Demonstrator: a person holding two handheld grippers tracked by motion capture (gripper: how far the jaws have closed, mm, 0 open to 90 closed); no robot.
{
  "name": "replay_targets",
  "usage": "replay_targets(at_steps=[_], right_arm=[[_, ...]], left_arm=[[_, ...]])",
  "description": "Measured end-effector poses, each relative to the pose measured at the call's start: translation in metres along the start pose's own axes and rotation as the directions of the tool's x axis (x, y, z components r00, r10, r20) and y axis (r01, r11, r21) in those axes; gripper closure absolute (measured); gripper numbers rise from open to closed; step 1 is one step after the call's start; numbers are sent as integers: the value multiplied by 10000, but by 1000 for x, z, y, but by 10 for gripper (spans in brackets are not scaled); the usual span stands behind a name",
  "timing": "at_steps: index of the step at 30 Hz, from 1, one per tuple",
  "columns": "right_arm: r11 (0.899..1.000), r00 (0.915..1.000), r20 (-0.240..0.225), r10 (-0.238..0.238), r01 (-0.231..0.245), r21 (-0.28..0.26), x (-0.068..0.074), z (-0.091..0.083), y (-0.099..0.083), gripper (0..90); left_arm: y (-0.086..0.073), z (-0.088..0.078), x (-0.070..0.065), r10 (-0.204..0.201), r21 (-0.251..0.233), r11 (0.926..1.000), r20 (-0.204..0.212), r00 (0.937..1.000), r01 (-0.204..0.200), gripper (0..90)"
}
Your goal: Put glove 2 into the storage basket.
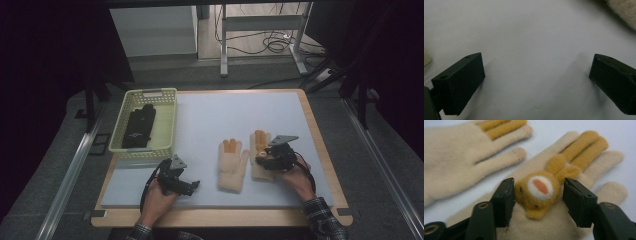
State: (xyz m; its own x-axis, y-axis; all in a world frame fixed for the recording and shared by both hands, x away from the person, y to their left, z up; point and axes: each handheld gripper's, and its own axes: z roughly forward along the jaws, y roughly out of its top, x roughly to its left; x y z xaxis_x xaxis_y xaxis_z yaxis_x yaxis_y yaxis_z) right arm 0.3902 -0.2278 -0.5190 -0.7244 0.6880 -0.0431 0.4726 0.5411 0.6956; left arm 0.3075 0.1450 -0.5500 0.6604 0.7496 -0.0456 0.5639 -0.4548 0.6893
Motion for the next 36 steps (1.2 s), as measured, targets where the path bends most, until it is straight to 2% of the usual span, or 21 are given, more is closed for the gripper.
replay_targets(at_steps=[2,6,11,17,21,27,32,36], right_arm=[[10000,10000,-1,72,-72,-64,1,1,-2,550],[9990,9991,-13,420,-420,-178,1,-3,-4,624],[9981,9988,-17,484,-484,-377,2,-12,-4,632],[9963,9986,-175,491,-502,-691,8,-32,5,632],[9953,9984,-390,414,-446,-855,17,-43,15,631],[9948,9958,-858,307,-388,-937,33,-50,33,631],[9944,9908,-1350,17,-159,-1043,50,-51,51,631],[9938,9835,-1799,-200,0,-1108,66,-44,63,630]], left_arm=[[0,0,0,2,-2,10000,-4,10000,-2,1],[0,0,0,1,-2,10000,-1,10000,-1,1],[0,0,0,-1,1,10000,5,10000,1,1],[0,0,0,0,2,10000,3,10000,0,1],[0,0,0,2,4,10000,2,10000,-2,1],[0,0,0,18,-8,10000,-7,10000,-18,1],[0,0,0,30,2,10000,-11,10000,-30,1],[0,0,0,34,8,10000,-8,10000,-34,1]])
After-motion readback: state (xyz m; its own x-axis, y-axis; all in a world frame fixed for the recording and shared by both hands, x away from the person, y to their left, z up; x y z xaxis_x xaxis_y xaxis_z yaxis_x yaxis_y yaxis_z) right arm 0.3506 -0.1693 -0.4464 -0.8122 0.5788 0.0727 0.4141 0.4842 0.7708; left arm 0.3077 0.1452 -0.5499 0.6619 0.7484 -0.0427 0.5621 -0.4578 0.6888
